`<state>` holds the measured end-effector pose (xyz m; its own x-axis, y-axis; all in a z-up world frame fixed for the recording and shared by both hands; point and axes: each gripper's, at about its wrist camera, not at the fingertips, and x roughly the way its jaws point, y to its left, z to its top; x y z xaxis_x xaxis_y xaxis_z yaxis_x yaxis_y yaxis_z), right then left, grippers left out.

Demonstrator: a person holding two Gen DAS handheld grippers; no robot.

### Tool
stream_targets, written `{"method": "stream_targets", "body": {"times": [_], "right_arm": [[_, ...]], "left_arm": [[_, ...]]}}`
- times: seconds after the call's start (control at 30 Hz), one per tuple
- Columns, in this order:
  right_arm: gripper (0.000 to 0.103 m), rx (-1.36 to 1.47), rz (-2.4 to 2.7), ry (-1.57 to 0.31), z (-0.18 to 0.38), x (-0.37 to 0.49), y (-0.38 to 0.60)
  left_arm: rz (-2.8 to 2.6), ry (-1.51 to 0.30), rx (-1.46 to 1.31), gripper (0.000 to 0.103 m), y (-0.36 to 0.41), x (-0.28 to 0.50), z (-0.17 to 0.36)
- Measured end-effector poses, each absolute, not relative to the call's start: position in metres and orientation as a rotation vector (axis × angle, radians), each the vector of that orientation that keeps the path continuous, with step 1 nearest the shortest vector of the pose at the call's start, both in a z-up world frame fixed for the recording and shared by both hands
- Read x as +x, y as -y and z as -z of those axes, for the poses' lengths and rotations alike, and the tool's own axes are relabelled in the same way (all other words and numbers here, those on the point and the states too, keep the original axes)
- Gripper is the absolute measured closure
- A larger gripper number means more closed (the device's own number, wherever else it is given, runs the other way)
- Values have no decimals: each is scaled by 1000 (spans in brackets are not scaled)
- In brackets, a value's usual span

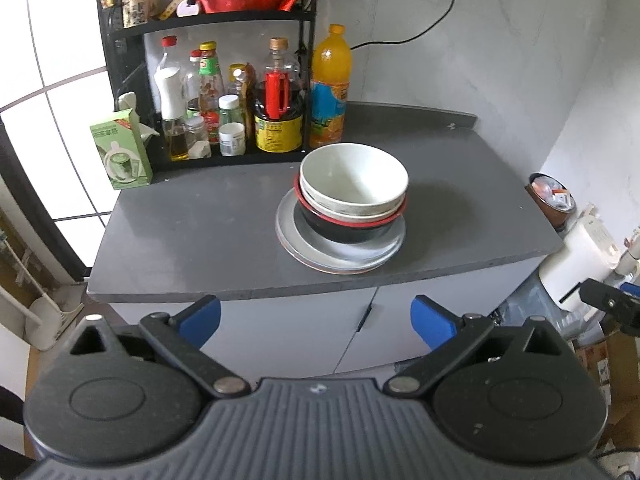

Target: Organize plates and bowls

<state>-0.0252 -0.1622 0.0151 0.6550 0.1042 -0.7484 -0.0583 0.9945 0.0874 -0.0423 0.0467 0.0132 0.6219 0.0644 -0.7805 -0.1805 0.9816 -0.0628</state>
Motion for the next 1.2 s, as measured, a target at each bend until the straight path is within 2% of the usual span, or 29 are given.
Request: {"method": "stream_targets", "body": {"times": [1.2], "right_arm": [[0, 13, -111, -815, -18, -32, 163]], "left_arm": [[-128, -890, -120, 3, -19, -43, -15]]}}
